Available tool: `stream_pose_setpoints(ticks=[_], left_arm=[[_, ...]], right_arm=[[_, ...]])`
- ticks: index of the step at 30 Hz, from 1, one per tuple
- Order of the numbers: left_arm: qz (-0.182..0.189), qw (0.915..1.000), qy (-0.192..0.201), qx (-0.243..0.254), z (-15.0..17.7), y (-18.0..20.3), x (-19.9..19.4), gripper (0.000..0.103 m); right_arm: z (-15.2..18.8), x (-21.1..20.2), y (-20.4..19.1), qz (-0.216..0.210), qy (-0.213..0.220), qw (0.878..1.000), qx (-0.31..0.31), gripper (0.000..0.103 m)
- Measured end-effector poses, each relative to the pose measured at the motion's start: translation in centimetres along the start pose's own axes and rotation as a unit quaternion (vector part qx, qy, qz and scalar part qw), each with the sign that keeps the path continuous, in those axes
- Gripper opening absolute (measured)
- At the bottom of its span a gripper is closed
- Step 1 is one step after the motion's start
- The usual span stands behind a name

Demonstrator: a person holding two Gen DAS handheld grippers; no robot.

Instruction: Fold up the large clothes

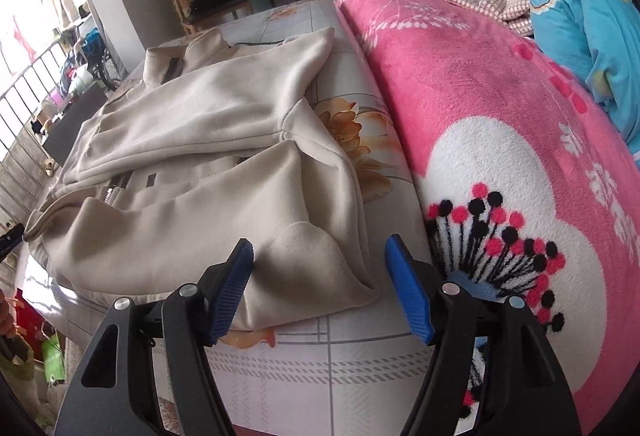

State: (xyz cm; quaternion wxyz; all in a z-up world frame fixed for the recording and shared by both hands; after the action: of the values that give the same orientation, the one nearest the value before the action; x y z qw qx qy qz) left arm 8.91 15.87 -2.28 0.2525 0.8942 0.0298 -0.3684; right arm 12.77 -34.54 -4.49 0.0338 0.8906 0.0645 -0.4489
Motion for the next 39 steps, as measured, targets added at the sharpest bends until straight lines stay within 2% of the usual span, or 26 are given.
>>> stream_pose_setpoints(ticks=[2,3,5,9,13,18,22,25,27,32,34,36,38,39], left_arm=[[0.023,0.9993,0.025,-0.013,-0.9,-0.2,-2.0,0.061],[0.032,0.9986,0.037,-0.021,-1.4,-0.6,-2.9,0.068],[0.031,0.9987,0.033,-0.024,-1.6,-0.9,-3.3,0.07],[-0.007,0.9997,-0.022,0.008,0.6,-0.7,-1.0,0.07],[-0.092,0.9938,-0.052,0.034,3.0,-0.4,1.8,0.07],[-0.071,0.997,-0.026,0.014,2.5,-0.3,2.1,0.07],[-0.091,0.9952,-0.034,0.007,1.7,-1.2,3.7,0.069],[-0.102,0.9943,-0.033,0.006,1.4,-1.4,4.5,0.059],[-0.098,0.9948,-0.028,0.008,1.3,-1.3,4.7,0.046],[-0.125,0.9912,0.001,0.044,2.1,-0.3,4.7,0.027],[-0.136,0.989,0.014,0.056,2.3,0.0,4.4,0.016],[-0.136,0.9887,0.019,0.061,2.1,0.3,4.1,0.012],[-0.14,0.9871,0.026,0.074,2.0,0.7,3.6,0.01],[-0.141,0.9863,0.031,0.08,1.9,1.0,3.3,0.01]], right_arm=[[0.0,0.0,-0.1,0.0,0.0,1.0,0.0,0.067],[0.0,0.0,-0.1,0.0,0.001,1.0,0.0,0.067],[0.1,-0.1,-0.3,-0.006,0.003,1.0,0.001,0.067],[0.4,0.0,-0.7,0.0,0.002,1.0,-0.009,0.067],[0.3,-0.1,-0.7,-0.005,0.0,1.0,-0.006,0.067],[0.3,-0.1,-0.6,-0.01,0.002,1.0,-0.003,0.067],[0.4,-0.1,-0.8,-0.011,0.003,1.0,0.0,0.067],[0.4,0.4,-1.0,-0.003,0.0,1.0,-0.008,0.067],[0.3,0.7,-1.3,0.006,-0.003,1.0,-0.019,0.067],[0.2,1.2,-2.8,0.064,-0.015,0.996,-0.064,0.066],[0.2,1.3,-2.8,0.073,-0.015,0.995,-0.063,0.056],[0.0,1.3,-2.7,0.072,-0.014,0.996,-0.059,0.049],[-0.3,1.3,-2.5,0.067,-0.016,0.996,-0.048,0.045],[-0.4,1.3,-2.4,0.065,-0.016,0.997,-0.045,0.039]])
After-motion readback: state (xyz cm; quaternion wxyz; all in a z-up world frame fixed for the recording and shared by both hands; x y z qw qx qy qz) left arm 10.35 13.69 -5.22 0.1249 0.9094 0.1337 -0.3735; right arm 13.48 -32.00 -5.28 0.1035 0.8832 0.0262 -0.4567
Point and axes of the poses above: each gripper's, at about its wrist camera, not at the fingertips, and x roughly the way its jaws point, y to its right, z to its underside, the point moved 4 cm from there along x, roughly the way its jaws point, and after that the axes turned 13 degrees about -x, right-handed, at the moved point
